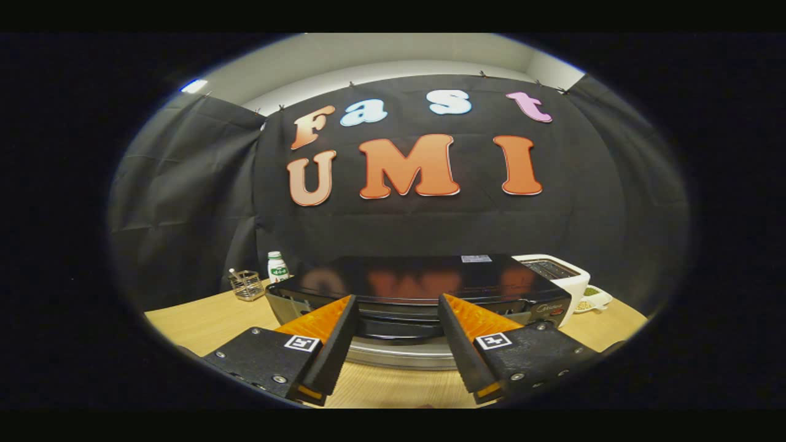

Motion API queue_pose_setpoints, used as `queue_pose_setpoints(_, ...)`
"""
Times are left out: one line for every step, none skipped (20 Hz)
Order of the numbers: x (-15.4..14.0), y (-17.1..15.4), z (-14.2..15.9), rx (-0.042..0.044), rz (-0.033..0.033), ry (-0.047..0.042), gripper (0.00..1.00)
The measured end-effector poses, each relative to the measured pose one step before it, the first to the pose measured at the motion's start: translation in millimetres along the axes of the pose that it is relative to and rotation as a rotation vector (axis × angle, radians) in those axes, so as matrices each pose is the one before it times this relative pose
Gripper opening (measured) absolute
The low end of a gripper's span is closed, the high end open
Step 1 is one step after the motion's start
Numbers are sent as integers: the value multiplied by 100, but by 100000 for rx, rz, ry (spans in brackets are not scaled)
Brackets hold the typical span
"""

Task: Open the toaster oven, put the food inside, and close the toaster oven door.

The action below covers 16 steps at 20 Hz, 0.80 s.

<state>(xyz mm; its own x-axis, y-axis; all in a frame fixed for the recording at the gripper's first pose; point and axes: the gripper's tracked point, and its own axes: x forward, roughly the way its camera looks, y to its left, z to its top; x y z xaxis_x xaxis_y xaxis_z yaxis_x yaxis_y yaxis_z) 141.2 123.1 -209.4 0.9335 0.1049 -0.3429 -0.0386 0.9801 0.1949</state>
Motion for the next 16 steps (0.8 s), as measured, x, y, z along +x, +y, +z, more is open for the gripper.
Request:
queue_pose_setpoints(-736,251,-3,-512,1880,157,77)
queue_pose_setpoints(-703,387,-546,-378,2260,2151,76)
queue_pose_setpoints(-876,416,-536,-551,2151,1658,75)
queue_pose_setpoints(-743,366,-545,-1080,1732,1743,75)
queue_pose_setpoints(-610,310,-418,-1129,1346,1283,75)
queue_pose_setpoints(-576,296,-578,-1106,1147,986,74)
queue_pose_setpoints(-532,201,-309,-657,545,-156,75)
queue_pose_setpoints(-530,120,-425,-901,150,-394,75)
queue_pose_setpoints(-465,172,-526,-974,356,84,75)
queue_pose_setpoints(-352,361,-474,-392,553,502,75)
queue_pose_setpoints(-403,286,-596,120,834,977,75)
queue_pose_setpoints(-525,186,-701,37,700,725,75)
queue_pose_setpoints(-432,208,-452,-364,538,336,75)
queue_pose_setpoints(-314,219,-640,-1190,558,503,75)
queue_pose_setpoints(-324,162,-884,-1730,695,1600,75)
queue_pose_setpoints(-150,323,-833,-265,785,1754,76)
